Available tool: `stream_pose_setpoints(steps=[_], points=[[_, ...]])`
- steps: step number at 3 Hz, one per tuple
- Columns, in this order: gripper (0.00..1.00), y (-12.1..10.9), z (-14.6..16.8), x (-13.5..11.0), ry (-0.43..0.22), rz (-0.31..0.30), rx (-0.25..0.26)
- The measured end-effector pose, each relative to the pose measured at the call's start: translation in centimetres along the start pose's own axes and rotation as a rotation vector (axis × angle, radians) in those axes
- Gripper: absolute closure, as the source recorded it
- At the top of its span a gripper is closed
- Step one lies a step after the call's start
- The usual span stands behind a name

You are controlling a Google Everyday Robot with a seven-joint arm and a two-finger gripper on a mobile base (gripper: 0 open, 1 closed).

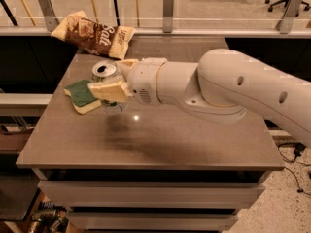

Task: Move 7up can near brown chip bag

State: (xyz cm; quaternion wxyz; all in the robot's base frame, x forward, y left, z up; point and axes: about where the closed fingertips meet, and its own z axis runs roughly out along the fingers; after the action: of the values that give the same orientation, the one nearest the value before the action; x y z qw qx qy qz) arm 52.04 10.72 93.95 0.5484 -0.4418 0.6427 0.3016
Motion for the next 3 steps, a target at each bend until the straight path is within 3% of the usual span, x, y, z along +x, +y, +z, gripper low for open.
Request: stream_pose_setpoints(steps=[2, 3], points=[[1.00, -6.8, -1.8, -2.7, -0.013, -0.034, 0.099], [1.00, -10.2, -2.1, -3.5, -0.006, -0.018, 0.135]])
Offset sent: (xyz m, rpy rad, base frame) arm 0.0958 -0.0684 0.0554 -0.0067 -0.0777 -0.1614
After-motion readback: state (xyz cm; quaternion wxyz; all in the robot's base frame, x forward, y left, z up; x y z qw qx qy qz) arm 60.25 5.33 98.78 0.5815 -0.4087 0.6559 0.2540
